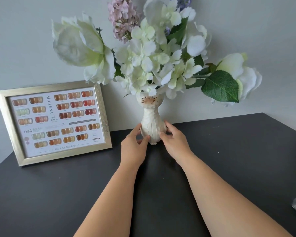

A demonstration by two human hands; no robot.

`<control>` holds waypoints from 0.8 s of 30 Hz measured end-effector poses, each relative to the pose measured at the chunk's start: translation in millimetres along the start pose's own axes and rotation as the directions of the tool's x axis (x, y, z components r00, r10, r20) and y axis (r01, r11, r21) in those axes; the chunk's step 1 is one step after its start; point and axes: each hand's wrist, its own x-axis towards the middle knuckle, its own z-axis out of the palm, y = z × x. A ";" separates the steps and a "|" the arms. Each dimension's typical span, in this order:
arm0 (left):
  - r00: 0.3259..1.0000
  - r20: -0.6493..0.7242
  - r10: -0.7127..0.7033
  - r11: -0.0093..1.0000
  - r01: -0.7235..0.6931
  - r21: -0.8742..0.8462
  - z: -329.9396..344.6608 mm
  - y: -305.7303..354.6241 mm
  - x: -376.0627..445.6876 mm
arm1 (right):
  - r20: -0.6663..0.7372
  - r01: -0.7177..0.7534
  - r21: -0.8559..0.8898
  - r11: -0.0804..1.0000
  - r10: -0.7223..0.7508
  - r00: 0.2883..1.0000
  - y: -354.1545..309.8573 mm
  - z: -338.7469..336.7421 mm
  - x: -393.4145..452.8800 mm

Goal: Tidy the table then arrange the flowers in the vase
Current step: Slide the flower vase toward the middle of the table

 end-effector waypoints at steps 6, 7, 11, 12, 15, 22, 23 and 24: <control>1.000 -0.010 -0.001 1.000 0.001 0.007 1.0 1.0 2.3 | 0.020 -0.007 -0.012 1.000 0.007 1.000 -1.0 -0.5 4.2; 1.000 -0.010 -0.005 1.000 0.005 0.001 1.0 1.1 2.4 | 0.021 -0.004 -0.015 1.000 0.005 1.000 -1.1 -0.7 4.7; 1.000 0.002 -0.014 1.000 0.014 -0.025 -0.6 2.0 0.2 | 0.030 0.000 -0.026 1.000 0.001 1.000 -0.6 -1.1 3.1; 1.000 0.012 -0.018 0.999 0.018 -0.030 -1.4 1.8 -0.6 | 0.032 0.000 -0.026 1.000 0.001 0.999 -0.6 -1.5 2.6; 0.996 0.081 -0.042 0.998 0.045 -0.037 -6.4 -0.7 -5.1 | 0.034 0.002 -0.022 1.000 -0.001 0.999 -1.8 -2.7 2.4; 0.987 0.144 -0.068 0.997 0.073 -0.033 -13.3 -1.0 -18.4 | 0.012 0.049 -0.085 0.995 -0.048 0.999 -4.6 -4.8 -10.8; 0.987 0.148 -0.067 0.997 0.071 -0.021 -13.6 0.3 -20.3 | 0.009 0.051 -0.090 0.995 -0.051 0.999 -4.1 -5.6 -13.6; 0.987 0.149 -0.067 0.998 0.069 -0.009 -14.3 1.4 -22.6 | 0.007 0.051 -0.091 0.995 -0.051 0.999 -3.6 -6.4 -16.6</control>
